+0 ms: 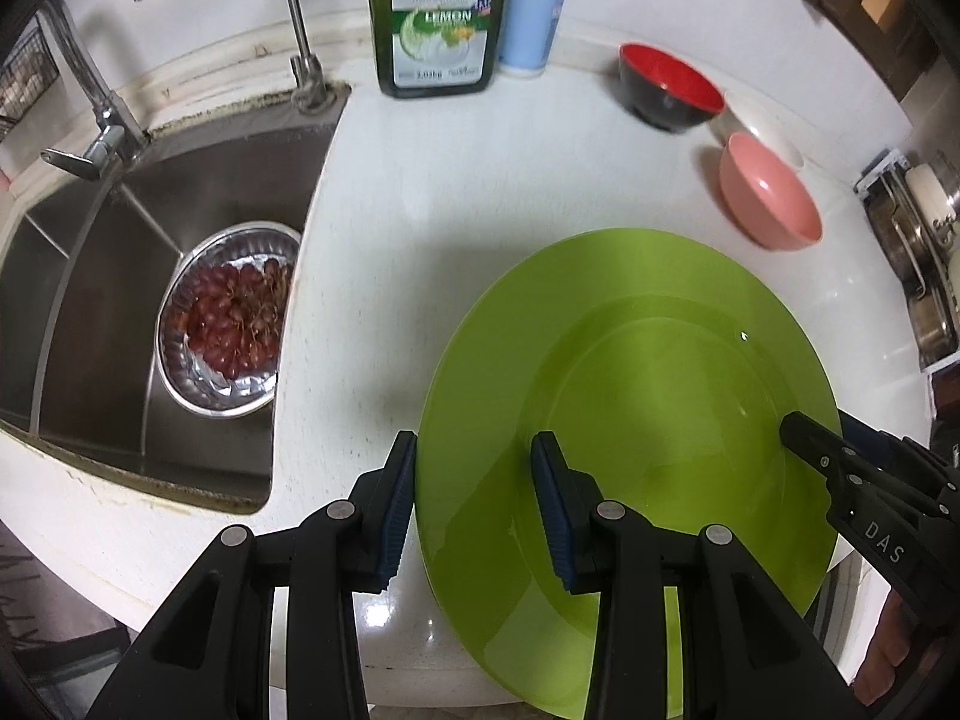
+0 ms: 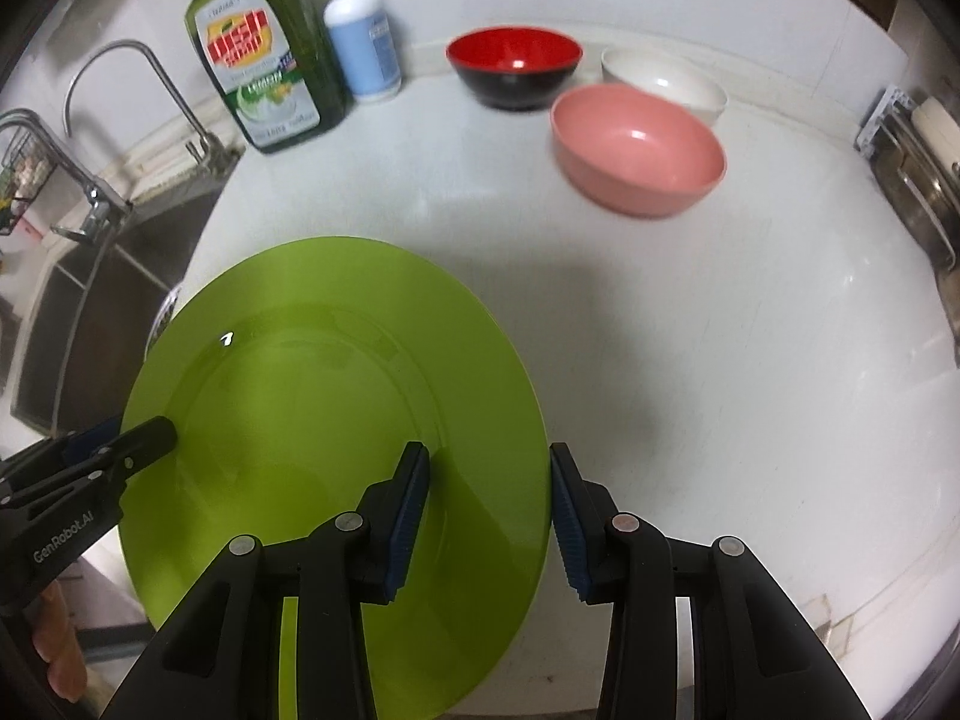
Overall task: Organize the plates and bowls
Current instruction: 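Lift the green plate with both tools and carry it toward the blue-and-white plates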
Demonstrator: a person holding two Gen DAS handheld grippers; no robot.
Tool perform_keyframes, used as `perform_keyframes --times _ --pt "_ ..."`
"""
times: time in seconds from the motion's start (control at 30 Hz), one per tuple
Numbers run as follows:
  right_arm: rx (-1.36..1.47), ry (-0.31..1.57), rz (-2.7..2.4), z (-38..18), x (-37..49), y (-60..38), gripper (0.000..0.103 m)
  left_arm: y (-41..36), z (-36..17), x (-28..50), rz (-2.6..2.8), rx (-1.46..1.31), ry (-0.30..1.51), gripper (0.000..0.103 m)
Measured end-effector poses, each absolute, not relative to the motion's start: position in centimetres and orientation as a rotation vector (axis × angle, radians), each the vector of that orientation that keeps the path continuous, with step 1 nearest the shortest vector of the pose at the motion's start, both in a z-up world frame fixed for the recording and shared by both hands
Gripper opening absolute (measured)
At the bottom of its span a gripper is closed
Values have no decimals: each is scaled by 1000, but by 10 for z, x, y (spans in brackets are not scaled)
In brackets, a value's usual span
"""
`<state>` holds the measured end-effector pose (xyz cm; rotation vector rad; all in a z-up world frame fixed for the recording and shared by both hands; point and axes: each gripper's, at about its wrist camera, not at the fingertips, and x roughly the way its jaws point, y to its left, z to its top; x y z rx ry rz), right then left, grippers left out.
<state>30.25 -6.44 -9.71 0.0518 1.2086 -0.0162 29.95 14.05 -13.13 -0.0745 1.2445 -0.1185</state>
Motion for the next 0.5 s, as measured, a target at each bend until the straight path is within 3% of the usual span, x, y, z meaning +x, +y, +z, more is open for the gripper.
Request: perform_keyframes --times 0.5 --pt "43 1299 -8 -131 299 -61 41 140 -165 293 -99 -87 1331 38"
